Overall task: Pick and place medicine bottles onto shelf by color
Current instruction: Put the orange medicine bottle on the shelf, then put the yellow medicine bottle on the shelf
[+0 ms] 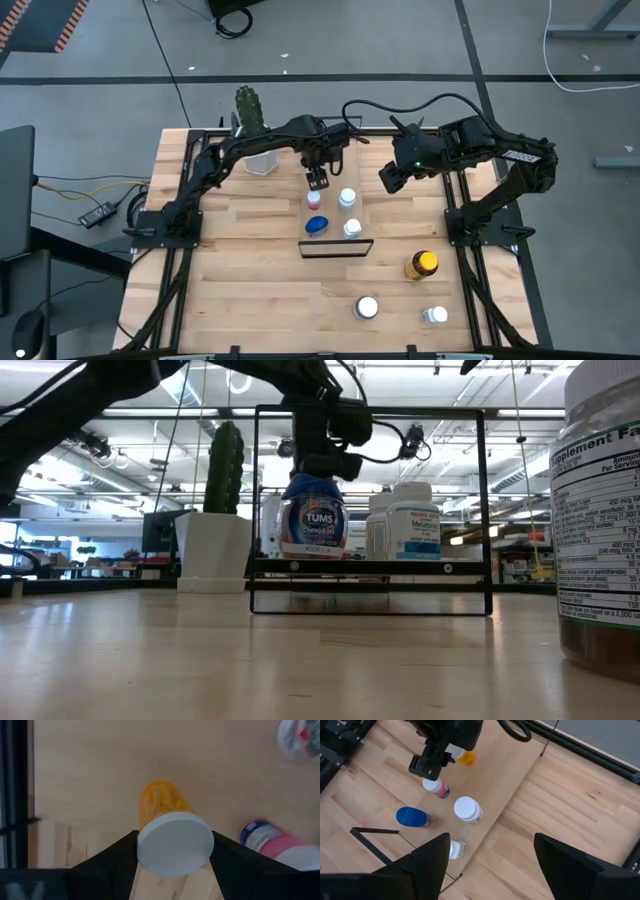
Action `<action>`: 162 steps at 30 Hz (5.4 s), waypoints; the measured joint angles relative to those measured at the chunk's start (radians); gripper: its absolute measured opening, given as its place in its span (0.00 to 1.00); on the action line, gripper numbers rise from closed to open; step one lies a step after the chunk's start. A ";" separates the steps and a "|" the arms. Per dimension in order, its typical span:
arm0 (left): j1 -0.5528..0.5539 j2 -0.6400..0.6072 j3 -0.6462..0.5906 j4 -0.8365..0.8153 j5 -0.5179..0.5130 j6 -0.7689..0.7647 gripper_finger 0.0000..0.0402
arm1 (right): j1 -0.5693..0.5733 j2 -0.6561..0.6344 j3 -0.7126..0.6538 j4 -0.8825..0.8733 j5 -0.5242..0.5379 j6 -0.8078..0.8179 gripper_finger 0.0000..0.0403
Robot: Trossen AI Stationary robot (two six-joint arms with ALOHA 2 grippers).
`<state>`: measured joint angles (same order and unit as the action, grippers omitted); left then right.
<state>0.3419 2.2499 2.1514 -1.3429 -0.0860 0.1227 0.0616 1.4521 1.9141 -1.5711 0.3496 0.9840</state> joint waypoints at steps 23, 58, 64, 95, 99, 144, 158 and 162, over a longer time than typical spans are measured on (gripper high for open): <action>0.001 0.010 0.001 -0.032 0.005 -0.006 0.59 | 0.000 0.000 0.000 0.000 -0.001 0.001 0.74; 0.004 -0.026 0.190 -0.079 -0.013 -0.044 0.71 | 0.017 0.000 0.000 0.000 -0.036 0.022 0.74; 0.002 -0.084 0.180 -0.132 -0.007 -0.121 0.71 | 0.062 0.000 -0.007 0.002 -0.117 0.000 0.74; -0.427 -0.319 0.178 -0.152 -0.033 -0.635 0.67 | 0.723 -0.143 -0.605 0.071 -0.246 0.359 0.74; -0.472 -0.319 0.178 -0.153 -0.095 -0.693 0.67 | 0.754 -0.145 -0.696 0.187 -0.246 0.352 0.76; -0.513 -0.318 0.178 -0.217 -0.157 -0.766 0.67 | 0.759 -0.144 -0.887 0.351 -0.167 0.457 0.83; -0.506 -0.318 0.178 -0.220 -0.157 -0.763 0.67 | 0.759 -0.144 -0.886 0.328 -0.166 0.456 0.55; -0.502 -0.318 0.178 -0.228 -0.157 -0.754 0.67 | 0.751 -0.144 -0.883 0.315 -0.166 0.452 0.55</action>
<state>-0.1597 1.9320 2.3299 -1.5705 -0.2428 -0.6312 0.8130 1.3079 1.0314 -1.2566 0.1837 1.4356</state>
